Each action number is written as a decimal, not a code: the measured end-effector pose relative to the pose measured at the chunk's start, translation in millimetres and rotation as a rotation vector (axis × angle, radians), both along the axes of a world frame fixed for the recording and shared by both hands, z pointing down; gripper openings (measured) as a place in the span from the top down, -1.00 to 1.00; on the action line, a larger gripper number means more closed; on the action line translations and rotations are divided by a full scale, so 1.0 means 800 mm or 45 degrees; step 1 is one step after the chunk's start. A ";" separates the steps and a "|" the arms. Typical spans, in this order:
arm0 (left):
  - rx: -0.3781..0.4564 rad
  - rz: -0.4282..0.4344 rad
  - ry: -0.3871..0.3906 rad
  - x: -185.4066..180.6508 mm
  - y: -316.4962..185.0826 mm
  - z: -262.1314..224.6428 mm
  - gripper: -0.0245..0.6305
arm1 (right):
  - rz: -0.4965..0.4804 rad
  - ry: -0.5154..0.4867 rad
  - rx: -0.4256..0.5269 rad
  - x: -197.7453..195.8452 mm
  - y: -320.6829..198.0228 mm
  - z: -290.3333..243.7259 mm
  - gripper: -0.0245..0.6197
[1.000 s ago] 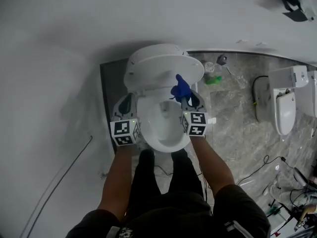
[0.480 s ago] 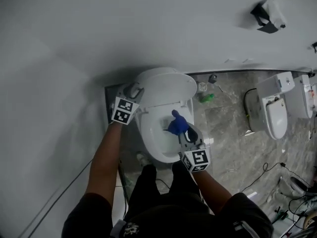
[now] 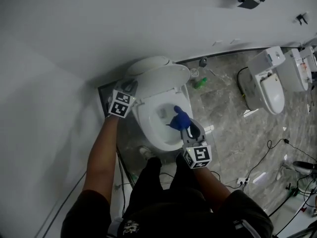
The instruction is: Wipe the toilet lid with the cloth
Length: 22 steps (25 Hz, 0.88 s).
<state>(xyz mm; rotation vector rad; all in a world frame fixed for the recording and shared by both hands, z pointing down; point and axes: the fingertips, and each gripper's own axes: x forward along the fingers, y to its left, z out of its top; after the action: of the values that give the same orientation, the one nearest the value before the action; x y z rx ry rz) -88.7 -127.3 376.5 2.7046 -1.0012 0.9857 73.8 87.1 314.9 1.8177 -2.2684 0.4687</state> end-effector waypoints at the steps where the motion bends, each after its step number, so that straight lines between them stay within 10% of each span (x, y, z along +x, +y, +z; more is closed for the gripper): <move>1: -0.012 0.006 0.008 0.001 0.014 -0.002 0.75 | 0.018 -0.006 0.008 0.006 0.005 -0.005 0.67; 7: -0.124 0.116 0.058 0.017 0.134 -0.004 0.74 | 0.061 0.003 0.057 0.055 0.031 -0.023 0.67; 22: -0.144 0.450 -0.469 0.049 0.398 0.146 0.48 | -0.055 -0.006 -0.059 0.137 0.115 0.055 0.66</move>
<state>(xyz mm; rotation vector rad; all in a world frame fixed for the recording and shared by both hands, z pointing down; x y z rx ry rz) -49.4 191.3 493.5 2.7145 -0.4865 1.5921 183.4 178.9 358.8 1.7441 -2.2751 0.5141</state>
